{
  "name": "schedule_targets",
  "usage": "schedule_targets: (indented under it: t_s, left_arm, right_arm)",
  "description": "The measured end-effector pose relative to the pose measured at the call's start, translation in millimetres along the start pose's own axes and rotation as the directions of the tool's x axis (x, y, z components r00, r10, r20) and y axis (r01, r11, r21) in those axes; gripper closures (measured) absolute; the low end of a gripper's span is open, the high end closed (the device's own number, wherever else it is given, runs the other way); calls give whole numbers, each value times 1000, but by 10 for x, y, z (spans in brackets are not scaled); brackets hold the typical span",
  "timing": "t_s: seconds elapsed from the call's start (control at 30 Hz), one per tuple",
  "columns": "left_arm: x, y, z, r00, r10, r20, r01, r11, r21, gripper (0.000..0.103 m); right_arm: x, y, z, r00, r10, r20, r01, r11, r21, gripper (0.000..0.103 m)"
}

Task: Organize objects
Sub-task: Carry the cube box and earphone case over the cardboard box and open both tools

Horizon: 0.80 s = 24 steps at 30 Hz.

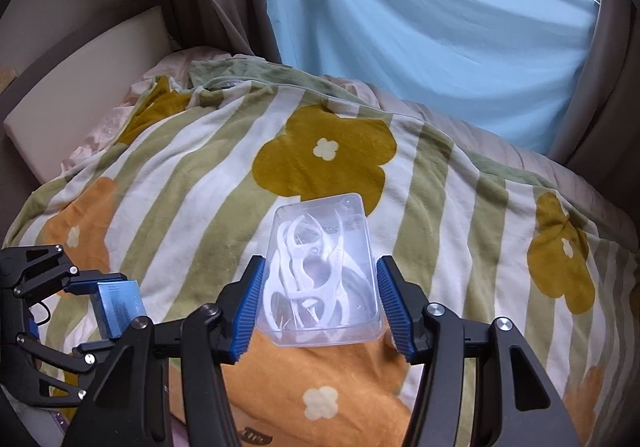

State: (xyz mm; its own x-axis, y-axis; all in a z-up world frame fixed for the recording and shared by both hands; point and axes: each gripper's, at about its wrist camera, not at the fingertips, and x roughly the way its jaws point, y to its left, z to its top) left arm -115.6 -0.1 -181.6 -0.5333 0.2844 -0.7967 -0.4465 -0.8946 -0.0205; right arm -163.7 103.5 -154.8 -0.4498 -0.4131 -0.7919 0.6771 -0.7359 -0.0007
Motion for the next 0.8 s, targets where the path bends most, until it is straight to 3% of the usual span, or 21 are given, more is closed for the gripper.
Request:
schedule_targets:
  t_s: [0.37,0.8]
  left_arm:
    - [-467,-425,-585,999,20,-29,-23,995,-98,60]
    - [-322,-788,-1234,992,-12,-128,-10,986,-169,60]
  right_arm:
    - [-780,229,-750,996,86,-29,-87,996,-22,51]
    - [-784,547,-1770,973,121,-194,-133,990,-49,51]
